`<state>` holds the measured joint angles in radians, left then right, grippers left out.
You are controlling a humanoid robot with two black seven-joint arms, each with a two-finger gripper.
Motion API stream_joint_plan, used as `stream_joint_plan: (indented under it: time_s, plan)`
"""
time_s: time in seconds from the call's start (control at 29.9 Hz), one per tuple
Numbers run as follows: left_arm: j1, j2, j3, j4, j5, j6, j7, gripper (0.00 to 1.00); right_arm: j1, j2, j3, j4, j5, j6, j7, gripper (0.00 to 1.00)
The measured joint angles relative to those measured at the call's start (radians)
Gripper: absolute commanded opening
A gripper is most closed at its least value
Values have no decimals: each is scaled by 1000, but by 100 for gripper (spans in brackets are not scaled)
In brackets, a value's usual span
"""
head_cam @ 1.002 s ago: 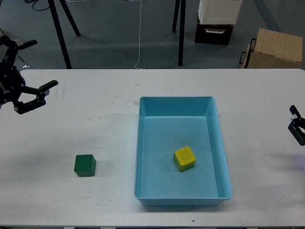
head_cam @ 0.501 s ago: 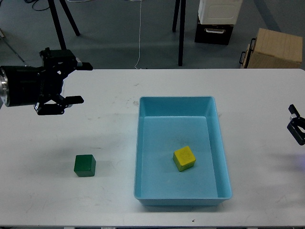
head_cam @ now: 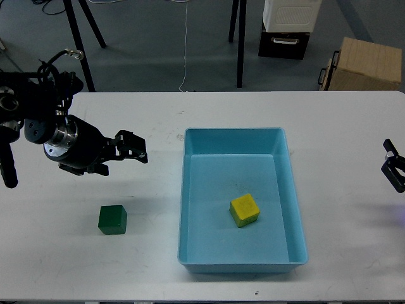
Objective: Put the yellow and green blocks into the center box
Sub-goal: 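Swing the left gripper over and down onto the green cube, then close the left gripper around the green cube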
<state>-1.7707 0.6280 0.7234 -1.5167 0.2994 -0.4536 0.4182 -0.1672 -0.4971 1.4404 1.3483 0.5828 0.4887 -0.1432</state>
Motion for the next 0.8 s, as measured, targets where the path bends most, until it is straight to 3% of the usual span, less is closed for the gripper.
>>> stream_joint_plan:
  time_s: [0.3,0.8]
  plan:
    - [-56,-115,158,-12,44,-21,12,98,-4,0,2,-2,0,0,0,100]
    - [20,-148,141,-21,36,-13,4,98,-5,0,-9,-3,-2,0,1,100]
